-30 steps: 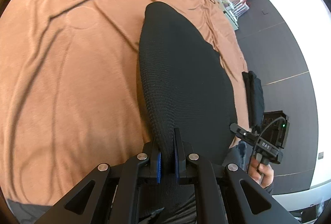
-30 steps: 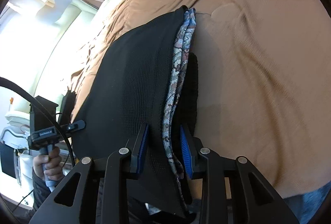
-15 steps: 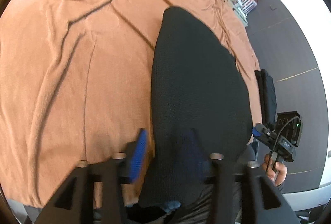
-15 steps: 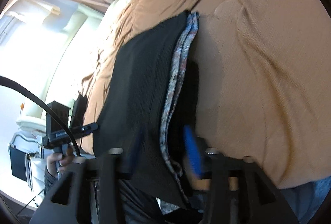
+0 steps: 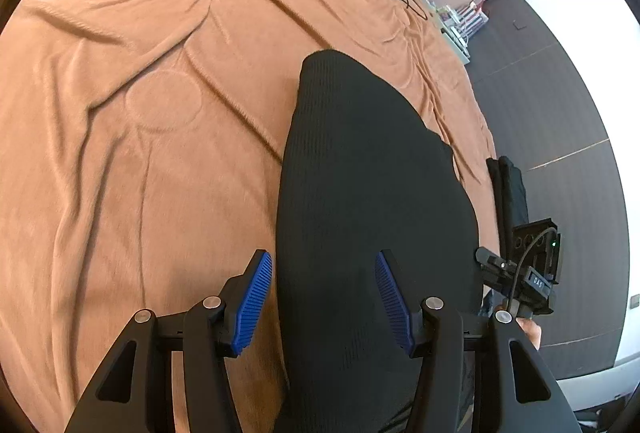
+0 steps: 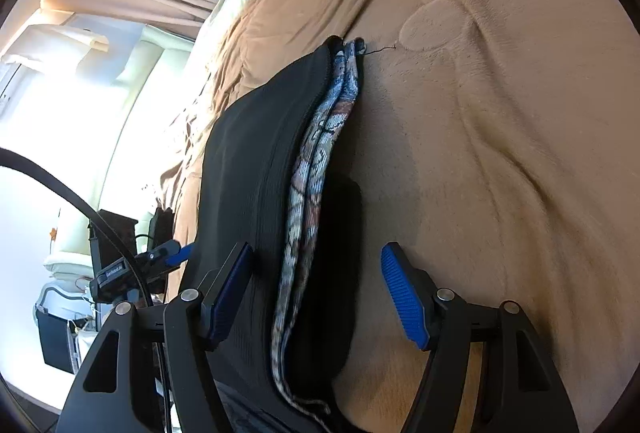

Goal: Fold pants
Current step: 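Grasp the folded pants stack with both grippers and lift it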

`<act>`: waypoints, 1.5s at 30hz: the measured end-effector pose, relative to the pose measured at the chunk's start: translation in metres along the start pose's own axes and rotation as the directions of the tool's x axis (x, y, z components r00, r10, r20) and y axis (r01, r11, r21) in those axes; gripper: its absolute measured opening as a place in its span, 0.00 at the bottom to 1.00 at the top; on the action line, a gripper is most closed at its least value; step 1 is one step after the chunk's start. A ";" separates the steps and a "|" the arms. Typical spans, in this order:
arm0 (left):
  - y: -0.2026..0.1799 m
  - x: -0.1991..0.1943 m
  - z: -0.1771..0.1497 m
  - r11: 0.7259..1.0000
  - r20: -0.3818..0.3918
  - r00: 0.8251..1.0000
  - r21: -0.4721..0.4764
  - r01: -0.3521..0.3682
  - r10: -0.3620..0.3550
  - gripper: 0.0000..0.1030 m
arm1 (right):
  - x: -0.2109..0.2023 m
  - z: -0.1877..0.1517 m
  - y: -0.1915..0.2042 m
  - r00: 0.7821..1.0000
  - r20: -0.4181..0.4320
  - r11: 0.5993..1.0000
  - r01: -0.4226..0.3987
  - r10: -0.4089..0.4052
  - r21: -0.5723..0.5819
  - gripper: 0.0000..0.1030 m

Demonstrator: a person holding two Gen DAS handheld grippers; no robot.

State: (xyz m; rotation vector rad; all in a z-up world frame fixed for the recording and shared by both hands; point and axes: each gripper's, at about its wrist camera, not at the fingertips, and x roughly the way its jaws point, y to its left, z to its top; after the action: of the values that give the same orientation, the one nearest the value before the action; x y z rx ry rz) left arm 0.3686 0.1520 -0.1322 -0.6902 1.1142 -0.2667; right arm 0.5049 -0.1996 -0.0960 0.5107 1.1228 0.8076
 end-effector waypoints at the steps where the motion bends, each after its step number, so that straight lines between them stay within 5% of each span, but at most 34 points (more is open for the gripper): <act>1: 0.001 0.003 0.004 1.000 -0.003 1.000 -0.003 0.004 -0.004 0.54 | 0.006 0.001 0.006 1.000 -0.003 1.000 -0.004 0.004 0.001 0.63; 22: 0.016 0.046 0.055 0.995 -0.045 0.994 0.009 0.099 -0.098 0.45 | 0.026 0.027 0.003 0.995 -0.066 0.997 -0.071 0.070 -0.020 0.63; 25: 0.019 0.054 0.056 0.994 -0.051 0.992 -0.012 0.112 -0.113 0.43 | 0.029 0.029 0.003 0.996 -0.067 0.998 -0.060 0.058 -0.029 0.56; 31: 0.018 0.039 0.051 0.989 -0.001 0.989 0.000 0.145 -0.145 0.19 | 0.026 0.028 0.012 0.997 -0.041 0.996 -0.071 0.069 -0.051 0.26; 45: -0.029 -0.015 0.034 0.987 0.108 0.984 0.092 0.134 -0.144 0.12 | -0.010 -0.002 0.072 0.997 0.064 0.975 -0.018 0.033 -0.223 0.22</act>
State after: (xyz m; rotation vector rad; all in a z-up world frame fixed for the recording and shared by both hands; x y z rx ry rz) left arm 0.3961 0.1505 -0.0946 -0.7007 0.9412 -0.3867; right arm 0.4792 -0.1627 -0.0391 0.3628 0.9515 0.9194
